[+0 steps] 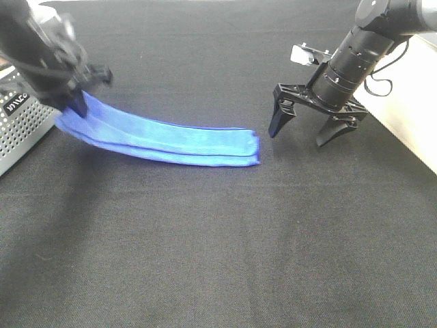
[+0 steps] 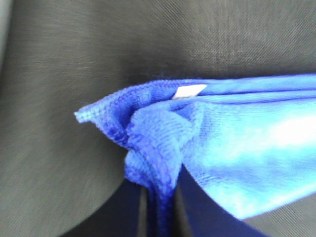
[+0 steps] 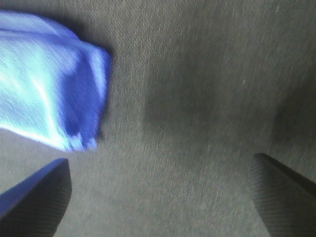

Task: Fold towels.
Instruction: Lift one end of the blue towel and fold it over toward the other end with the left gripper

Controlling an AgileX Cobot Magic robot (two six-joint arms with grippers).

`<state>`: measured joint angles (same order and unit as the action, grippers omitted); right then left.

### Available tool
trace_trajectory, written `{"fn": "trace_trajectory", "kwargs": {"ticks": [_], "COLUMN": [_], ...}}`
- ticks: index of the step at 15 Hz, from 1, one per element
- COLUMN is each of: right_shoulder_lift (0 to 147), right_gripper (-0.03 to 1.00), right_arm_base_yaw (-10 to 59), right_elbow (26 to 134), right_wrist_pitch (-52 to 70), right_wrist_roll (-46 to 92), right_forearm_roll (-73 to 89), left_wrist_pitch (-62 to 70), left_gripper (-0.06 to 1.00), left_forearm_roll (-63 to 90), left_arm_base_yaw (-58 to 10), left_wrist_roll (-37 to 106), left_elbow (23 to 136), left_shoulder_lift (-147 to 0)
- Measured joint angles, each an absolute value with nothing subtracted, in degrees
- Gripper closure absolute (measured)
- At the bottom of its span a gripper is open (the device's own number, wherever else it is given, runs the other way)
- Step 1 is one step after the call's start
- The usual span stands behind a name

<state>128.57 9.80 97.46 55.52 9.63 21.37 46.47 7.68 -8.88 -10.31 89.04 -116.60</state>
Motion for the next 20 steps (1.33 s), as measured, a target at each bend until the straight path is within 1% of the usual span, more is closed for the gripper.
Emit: {"fn": "trace_trajectory", "kwargs": {"ticks": [3,6,7,10,11,12,14,16,18,20], "right_shoulder_lift": [128.17,126.22,125.59,124.45,124.45,124.45,124.45,124.45,124.45,124.45], "right_gripper": [0.05,0.05,0.05,0.05,0.05,0.05,0.05,0.05,0.05,0.05], "right_arm_base_yaw": [9.8,9.8,9.8,9.8,9.8,9.8,9.8,9.8,9.8,9.8], "right_elbow": [97.46,97.46,97.46,97.46,97.46,97.46,97.46,97.46,97.46,97.46], "right_wrist_pitch": [56.61,56.67,56.67,56.72,57.01,57.41,58.61,59.76,60.16,60.22], "right_wrist_roll": [9.63,9.63,9.63,9.63,9.63,9.63,9.63,9.63,9.63,9.85], "right_forearm_roll": [21.37,21.37,21.37,21.37,21.37,21.37,21.37,21.31,21.31,24.29], "left_wrist_pitch": [52.54,50.65,50.02,49.1,49.1,49.05,48.13,44.69,42.51,42.23], "left_gripper": [0.87,0.87,0.87,0.86,0.82,0.72,0.47,0.27,0.24,0.24], "left_forearm_roll": [15.7,23.26,24.18,25.04,25.32,25.9,28.13,30.02,30.14,28.99], "left_arm_base_yaw": [-10.83,-15.99,-17.7,-22.92,-23.89,-24.81,-26.53,-28.07,-27.85,-25.67], "left_wrist_roll": [-10.77,-11.86,-12.78,-17.07,-18.68,-20.0,-20.97,-21.08,-20.74,-18.11], "left_elbow": [92.82,94.42,95.8,104.62,107.49,110.47,114.76,116.94,117.11,117.11], "left_shoulder_lift": [-116.14,-117.17,-118.72,-127.65,-130.12,-132.41,-136.13,-137.34,-136.54,-135.16]}}
